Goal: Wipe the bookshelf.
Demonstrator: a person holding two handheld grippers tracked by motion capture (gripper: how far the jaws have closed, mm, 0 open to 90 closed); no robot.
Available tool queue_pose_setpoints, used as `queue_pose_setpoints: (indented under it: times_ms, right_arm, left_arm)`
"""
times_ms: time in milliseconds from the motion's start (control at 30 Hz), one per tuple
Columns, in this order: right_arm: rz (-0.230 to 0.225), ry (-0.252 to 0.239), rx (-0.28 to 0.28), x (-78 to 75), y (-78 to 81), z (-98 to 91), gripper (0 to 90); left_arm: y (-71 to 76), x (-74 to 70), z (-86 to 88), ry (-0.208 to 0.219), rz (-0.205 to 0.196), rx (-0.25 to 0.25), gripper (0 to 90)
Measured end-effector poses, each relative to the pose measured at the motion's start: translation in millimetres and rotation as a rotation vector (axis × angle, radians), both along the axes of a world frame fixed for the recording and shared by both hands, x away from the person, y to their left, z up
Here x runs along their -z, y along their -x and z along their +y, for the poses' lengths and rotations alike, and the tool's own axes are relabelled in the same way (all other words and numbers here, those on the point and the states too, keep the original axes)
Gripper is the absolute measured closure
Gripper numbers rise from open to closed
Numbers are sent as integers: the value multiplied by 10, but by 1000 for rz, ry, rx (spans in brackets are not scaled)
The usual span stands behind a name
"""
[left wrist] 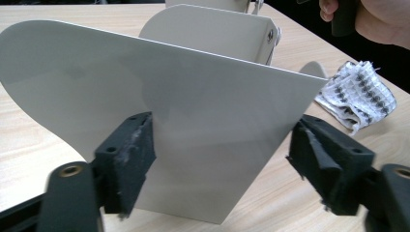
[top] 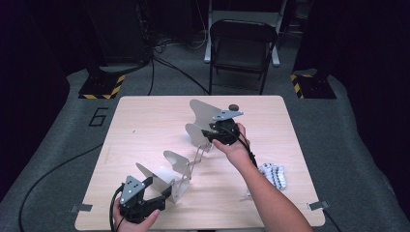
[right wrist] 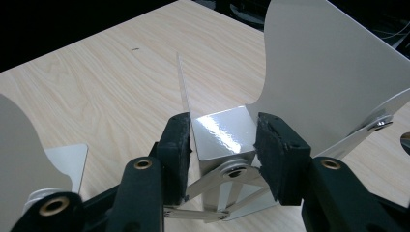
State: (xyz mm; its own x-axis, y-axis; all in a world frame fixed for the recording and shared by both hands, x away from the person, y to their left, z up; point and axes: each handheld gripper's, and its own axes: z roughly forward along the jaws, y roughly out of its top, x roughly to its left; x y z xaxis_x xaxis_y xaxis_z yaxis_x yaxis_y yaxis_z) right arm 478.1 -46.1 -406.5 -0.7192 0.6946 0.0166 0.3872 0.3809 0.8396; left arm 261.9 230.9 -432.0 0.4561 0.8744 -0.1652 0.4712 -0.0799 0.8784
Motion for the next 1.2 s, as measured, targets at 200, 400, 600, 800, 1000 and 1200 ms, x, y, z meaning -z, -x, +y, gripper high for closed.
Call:
queue_pose_setpoints:
  times_ms: [200, 400, 600, 800, 1000, 1200]
  right_arm:
    - [5, -15, 4, -3, 33, -62, 576]
    - [7, -19, 14, -6, 102, -88, 586]
    - [38, -61, 31, -28, 230, -165, 625]
    - [47, -80, 27, -20, 337, -194, 629]
    - [41, -75, 11, -22, 439, -183, 616]
    - [30, -90, 6, -7, 574, -176, 615]
  left_arm:
    - [-66, 21, 63, -23, 7, -16, 338]
    - [-120, 33, 146, -17, 9, -16, 400]
    - [-189, 31, 298, -2, 5, -51, 488]
    - [-261, 43, 421, 10, -6, -69, 542]
    - [-305, 46, 518, 17, -3, -85, 547]
    - [-342, 65, 605, 28, -12, -101, 545]
